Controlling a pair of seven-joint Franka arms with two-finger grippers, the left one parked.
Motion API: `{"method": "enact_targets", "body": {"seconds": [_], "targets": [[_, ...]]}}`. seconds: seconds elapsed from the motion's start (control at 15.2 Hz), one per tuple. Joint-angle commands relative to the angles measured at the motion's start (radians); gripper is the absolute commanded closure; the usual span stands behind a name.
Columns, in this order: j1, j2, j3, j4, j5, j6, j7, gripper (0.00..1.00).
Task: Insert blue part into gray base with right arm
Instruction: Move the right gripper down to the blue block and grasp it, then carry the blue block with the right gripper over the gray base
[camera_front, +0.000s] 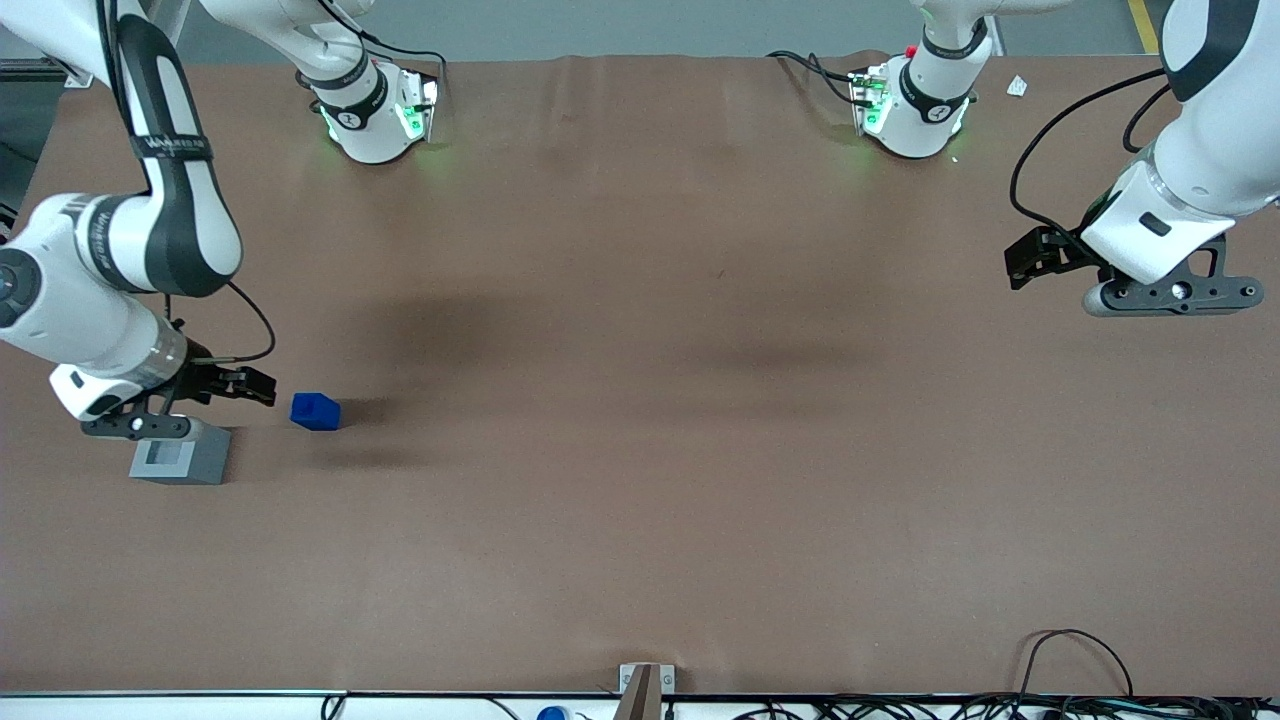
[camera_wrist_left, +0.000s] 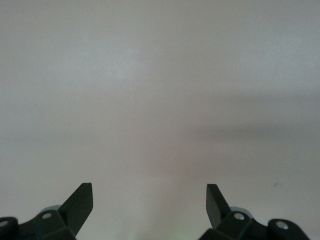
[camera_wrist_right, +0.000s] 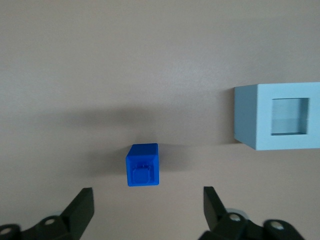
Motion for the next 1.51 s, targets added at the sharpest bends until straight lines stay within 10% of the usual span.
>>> {"method": "enact_targets", "body": {"seconds": [0.0,0.59,1.05,1.44], "targets": [[-0.002,0.009,0.009,-0.076,0.022,0.108,-0.007,0.08],[0.018,0.124,0.019,-0.207,0.023,0.408,-0.011,0.22],[0.014,0.135,0.019,-0.199,0.023,0.395,-0.010,0.94],[-0.072,0.093,0.016,0.043,0.023,0.030,-0.024,0.99]]}}
